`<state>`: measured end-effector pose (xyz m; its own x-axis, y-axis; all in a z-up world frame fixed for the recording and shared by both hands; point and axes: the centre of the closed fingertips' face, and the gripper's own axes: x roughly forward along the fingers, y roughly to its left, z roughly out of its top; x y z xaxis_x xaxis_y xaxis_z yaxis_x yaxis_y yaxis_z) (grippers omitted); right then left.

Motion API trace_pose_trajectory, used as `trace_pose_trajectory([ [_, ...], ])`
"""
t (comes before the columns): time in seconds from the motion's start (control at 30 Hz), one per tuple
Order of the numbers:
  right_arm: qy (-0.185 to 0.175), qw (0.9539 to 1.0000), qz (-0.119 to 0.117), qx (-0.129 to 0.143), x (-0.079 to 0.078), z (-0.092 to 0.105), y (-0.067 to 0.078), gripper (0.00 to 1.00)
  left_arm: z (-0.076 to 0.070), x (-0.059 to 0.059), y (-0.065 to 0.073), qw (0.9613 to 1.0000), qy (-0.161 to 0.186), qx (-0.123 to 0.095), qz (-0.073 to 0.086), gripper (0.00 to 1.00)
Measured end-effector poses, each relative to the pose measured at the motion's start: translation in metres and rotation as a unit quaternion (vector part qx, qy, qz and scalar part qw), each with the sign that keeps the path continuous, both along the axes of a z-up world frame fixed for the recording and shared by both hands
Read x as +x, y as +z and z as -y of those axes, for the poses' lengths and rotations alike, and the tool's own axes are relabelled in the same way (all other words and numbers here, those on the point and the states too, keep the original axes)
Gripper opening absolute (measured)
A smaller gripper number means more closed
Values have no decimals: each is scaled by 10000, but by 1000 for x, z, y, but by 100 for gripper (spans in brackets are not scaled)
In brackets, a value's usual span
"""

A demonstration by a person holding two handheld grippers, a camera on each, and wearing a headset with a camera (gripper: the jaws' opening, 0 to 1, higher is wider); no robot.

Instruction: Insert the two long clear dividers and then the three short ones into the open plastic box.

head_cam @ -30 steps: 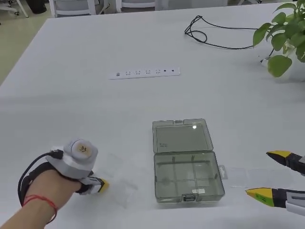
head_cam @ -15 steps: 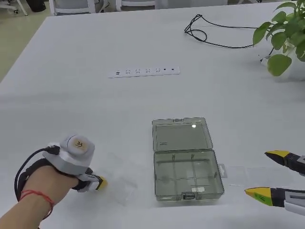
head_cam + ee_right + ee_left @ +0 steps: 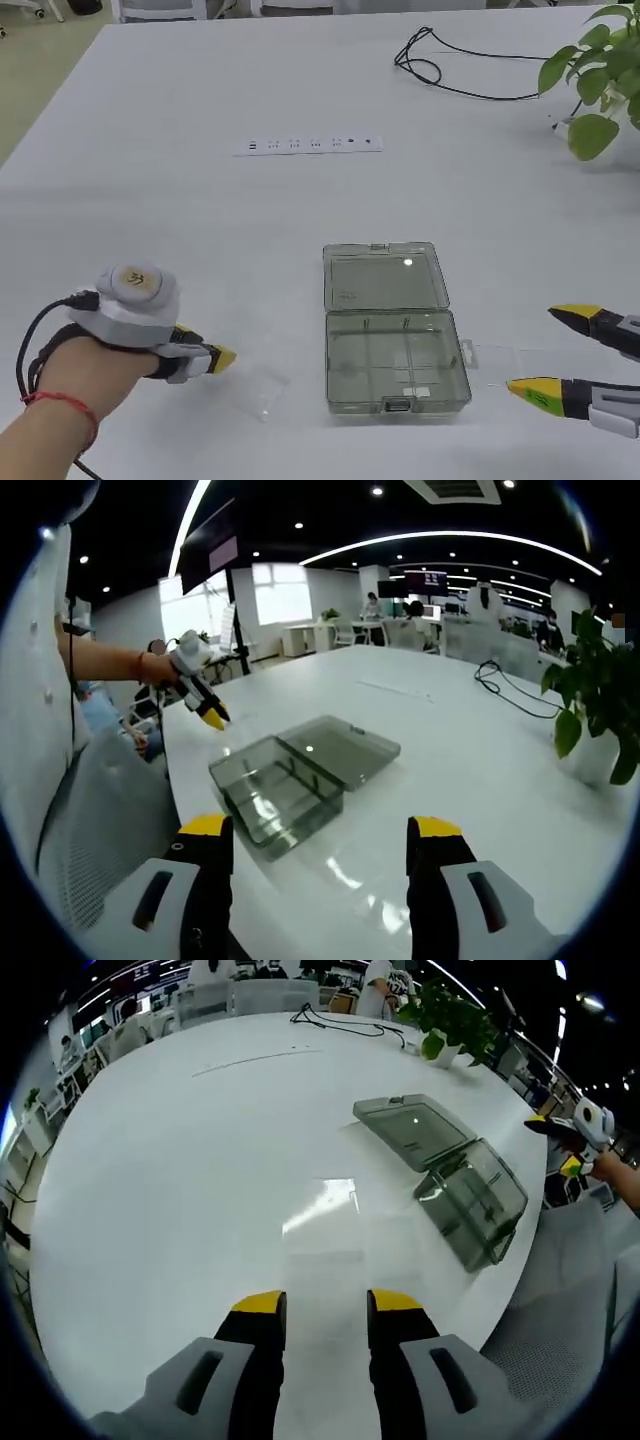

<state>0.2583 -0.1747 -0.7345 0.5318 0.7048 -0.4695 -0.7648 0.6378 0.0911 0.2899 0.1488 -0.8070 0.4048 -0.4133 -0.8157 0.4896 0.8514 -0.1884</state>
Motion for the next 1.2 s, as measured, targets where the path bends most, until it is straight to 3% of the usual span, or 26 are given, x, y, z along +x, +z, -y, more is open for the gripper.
trace_pose_trajectory([
  [0.3, -41, 9994, 106, 316, 7, -17, 24, 67, 27, 2, 27, 9972, 171, -685, 253, 30],
  [0.5, -26, 9983, 189, 554, 10, -34, 43, 63, 57, 1, 50, 9909, 158, -1255, 450, 30],
  [0.67, -33, 9968, 141, 782, 13, -50, 57, 61, 80, -1, 62, 9862, 64, -1559, 544, 30],
  [0.97, -99, 9951, -48, 981, 16, -73, 70, 52, 114, -4, 76, 9771, -39, -2007, 712, 30],
  [1.2, -142, 9950, -184, 973, 16, -90, 74, 45, 135, -8, 85, 9720, -129, -2198, 822, 30],
])
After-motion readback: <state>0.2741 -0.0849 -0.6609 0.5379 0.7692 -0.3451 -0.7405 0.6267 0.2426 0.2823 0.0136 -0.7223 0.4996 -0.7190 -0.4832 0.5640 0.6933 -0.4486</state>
